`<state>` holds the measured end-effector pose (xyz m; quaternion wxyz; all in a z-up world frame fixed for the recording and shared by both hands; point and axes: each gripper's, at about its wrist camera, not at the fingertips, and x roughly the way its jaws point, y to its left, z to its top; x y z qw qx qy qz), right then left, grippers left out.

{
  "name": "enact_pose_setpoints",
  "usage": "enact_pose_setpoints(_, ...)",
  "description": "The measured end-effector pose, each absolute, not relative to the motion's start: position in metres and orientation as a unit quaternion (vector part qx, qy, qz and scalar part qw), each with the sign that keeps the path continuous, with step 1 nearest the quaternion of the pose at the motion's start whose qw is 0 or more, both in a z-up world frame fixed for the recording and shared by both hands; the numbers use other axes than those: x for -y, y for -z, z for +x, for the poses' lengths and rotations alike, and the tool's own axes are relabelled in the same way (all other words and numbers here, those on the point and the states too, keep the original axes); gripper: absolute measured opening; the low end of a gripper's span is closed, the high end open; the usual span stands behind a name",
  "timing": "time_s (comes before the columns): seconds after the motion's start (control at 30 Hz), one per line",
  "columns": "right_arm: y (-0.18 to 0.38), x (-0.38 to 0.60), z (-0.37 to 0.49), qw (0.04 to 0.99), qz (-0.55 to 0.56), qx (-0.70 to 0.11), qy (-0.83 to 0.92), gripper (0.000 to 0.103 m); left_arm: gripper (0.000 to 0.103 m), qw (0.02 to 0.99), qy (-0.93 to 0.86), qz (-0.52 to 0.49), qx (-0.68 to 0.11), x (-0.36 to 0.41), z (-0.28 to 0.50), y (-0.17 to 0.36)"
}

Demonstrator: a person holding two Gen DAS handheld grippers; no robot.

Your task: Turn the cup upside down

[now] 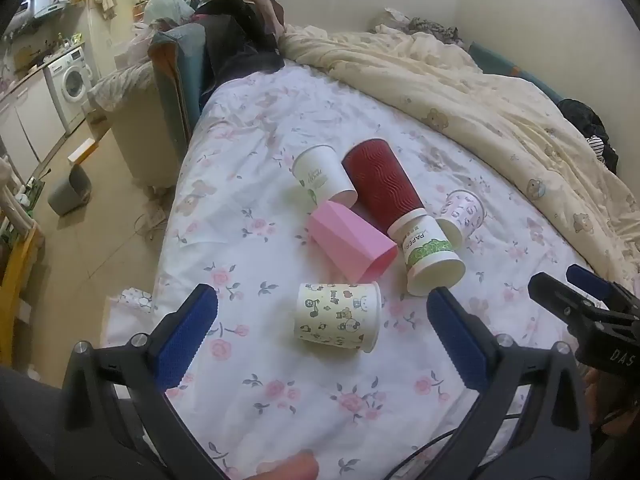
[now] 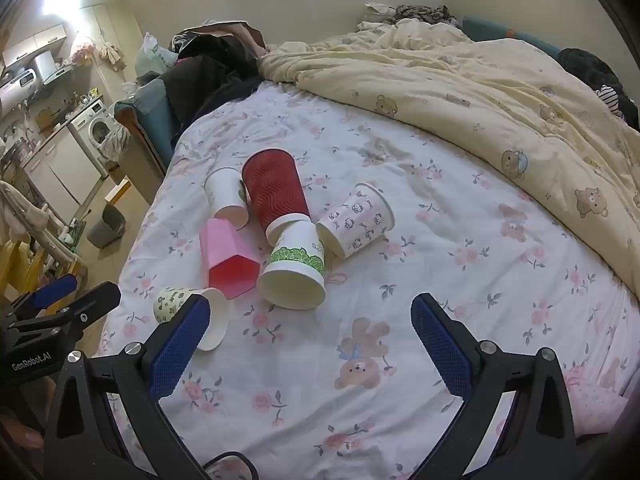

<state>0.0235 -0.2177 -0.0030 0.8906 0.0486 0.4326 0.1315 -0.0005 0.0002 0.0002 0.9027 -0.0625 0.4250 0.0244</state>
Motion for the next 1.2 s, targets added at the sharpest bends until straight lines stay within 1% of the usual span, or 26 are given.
enact_pose_setpoints(0.3, 0.002, 0.216, 0.022, 0.891, 0.046, -0.432, -0.133, 0.103, 0.103, 0.903, -0.029, -0.056, -0.426, 0.003, -0.004, -0.006)
enact_pose_setpoints(1.2, 0.006, 0.209, 0.018, 0.892, 0.033, -0.428, -0.138, 0.103, 0.103, 0.898, -0.026, -0.066, -0.434, -0.003, -0.002, 0.002)
